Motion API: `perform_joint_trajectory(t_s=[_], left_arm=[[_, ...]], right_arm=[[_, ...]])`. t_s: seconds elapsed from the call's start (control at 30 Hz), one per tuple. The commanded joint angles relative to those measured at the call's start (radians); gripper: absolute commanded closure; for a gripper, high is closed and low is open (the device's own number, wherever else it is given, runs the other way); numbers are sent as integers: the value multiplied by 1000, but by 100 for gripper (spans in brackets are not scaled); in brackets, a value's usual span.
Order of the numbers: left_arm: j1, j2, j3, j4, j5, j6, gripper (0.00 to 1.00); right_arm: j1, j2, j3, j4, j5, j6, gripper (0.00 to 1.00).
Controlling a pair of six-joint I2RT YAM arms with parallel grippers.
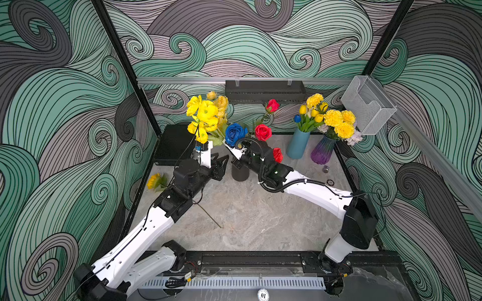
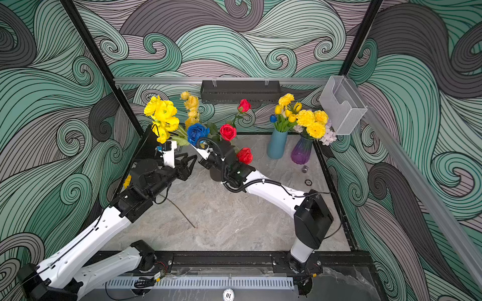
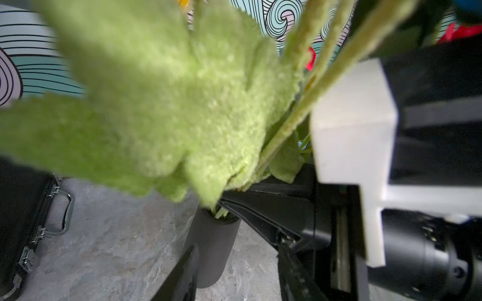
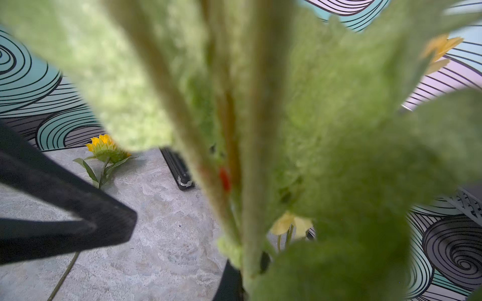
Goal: Pick out yellow flowers from the vase
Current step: Pick up the flower from the vase.
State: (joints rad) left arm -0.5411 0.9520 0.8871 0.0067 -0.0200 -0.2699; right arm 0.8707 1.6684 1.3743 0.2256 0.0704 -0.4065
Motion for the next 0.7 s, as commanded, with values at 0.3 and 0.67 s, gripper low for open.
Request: perform_joint_trajectory(t_s=[0.3,0.67], left_arm=[[67,13,9,78,109,-20,56],[77,-14,-28,126,149,-14,61]], right_arm=[[-2,-15,6,7,-11,15,100],[-3,-13,3,16,13,21,100]])
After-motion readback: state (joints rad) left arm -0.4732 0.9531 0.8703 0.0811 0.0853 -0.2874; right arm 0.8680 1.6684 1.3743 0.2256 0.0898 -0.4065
